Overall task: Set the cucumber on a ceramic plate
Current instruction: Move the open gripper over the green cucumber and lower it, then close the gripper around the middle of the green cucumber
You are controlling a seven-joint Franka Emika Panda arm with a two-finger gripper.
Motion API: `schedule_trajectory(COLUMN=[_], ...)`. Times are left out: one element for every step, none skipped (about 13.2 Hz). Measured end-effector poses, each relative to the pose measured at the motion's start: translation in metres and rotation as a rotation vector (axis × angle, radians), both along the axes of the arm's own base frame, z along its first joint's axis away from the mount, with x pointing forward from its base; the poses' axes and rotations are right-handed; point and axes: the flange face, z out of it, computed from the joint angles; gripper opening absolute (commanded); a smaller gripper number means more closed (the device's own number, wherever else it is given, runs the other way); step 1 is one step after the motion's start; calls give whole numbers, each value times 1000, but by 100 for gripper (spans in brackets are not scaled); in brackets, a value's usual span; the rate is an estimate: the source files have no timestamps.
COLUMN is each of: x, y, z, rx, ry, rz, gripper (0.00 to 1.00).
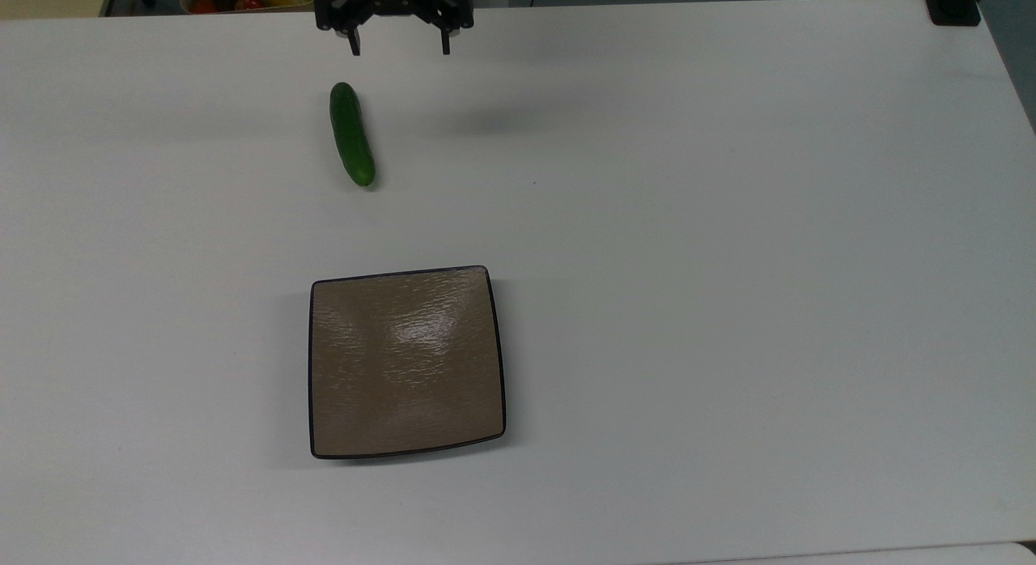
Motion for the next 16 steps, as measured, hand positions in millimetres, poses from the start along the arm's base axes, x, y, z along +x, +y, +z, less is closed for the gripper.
schedule_trajectory(x=[-3,-5,-8,-10,-12,-14,-17,-20,-23,-26,-30,-32,-33,-33,-32,-31], y=[0,0,-2,-4,-9,-15,-20,-24,-26,-28,-31,-33,-36,-40,-44,-47], z=[-10,-17,-28,-35,-41,-48,-55,-63,-70,-77,-85,-89,-91,-94,-97,-101], rx=[-1,-2,-3,-3,-4,-4,-4,-7,-14,-24,-37,-40,-40,-37,-34,-34], ry=[21,36,59,74,88,102,119,136,153,168,186,195,202,196,180,163], rz=[0,0,-2,-6,-16,-25,-32,-35,-35,-33,-27,-8,20,43,57,66], gripper=[100,100,100,100,100,100,100,100,100,100,100,100,100,100,100,100])
